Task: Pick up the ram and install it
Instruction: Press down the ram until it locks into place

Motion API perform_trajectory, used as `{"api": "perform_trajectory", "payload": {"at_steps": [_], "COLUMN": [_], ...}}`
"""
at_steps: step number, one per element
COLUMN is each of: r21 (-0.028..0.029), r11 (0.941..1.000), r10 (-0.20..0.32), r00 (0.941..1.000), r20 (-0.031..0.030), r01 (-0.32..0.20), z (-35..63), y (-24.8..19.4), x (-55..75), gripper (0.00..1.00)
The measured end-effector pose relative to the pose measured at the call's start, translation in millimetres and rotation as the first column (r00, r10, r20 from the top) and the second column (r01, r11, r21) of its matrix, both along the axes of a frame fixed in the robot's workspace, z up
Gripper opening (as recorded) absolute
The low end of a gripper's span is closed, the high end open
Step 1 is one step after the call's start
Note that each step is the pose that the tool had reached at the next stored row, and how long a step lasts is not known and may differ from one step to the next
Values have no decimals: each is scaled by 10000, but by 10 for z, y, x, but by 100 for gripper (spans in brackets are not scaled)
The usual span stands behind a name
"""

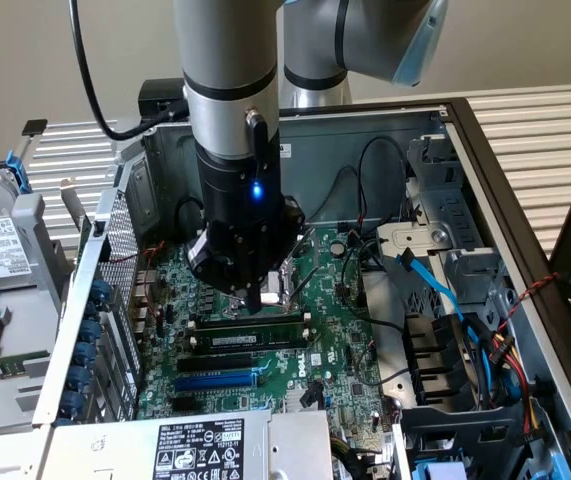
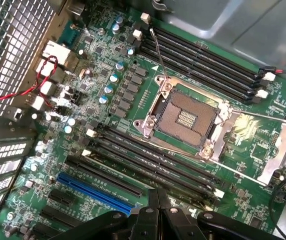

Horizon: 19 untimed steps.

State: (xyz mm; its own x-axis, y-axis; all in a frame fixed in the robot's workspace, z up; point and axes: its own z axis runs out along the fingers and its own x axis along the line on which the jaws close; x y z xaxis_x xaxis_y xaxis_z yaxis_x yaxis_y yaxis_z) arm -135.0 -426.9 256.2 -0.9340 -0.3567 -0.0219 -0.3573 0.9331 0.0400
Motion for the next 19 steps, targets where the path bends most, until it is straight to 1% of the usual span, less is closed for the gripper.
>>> {"api": "perform_trajectory", "payload": {"at_steps": [5,7,10,15,19], "r21": [-4,-8,-15,-30,-47], "r11": [9979,9959,9915,9805,9681], "r10": [-642,-902,-1304,-1963,-2504], "r00": [9979,9958,9912,9800,9673], "r20": [-128,-173,-237,-330,-404], "r01": [642,902,1304,1963,2504], "z": [0,0,0,0,0], "y": [0,0,0,0,0], "x": [0,0,0,0,0], "gripper": [11,11,11,11,11]}}
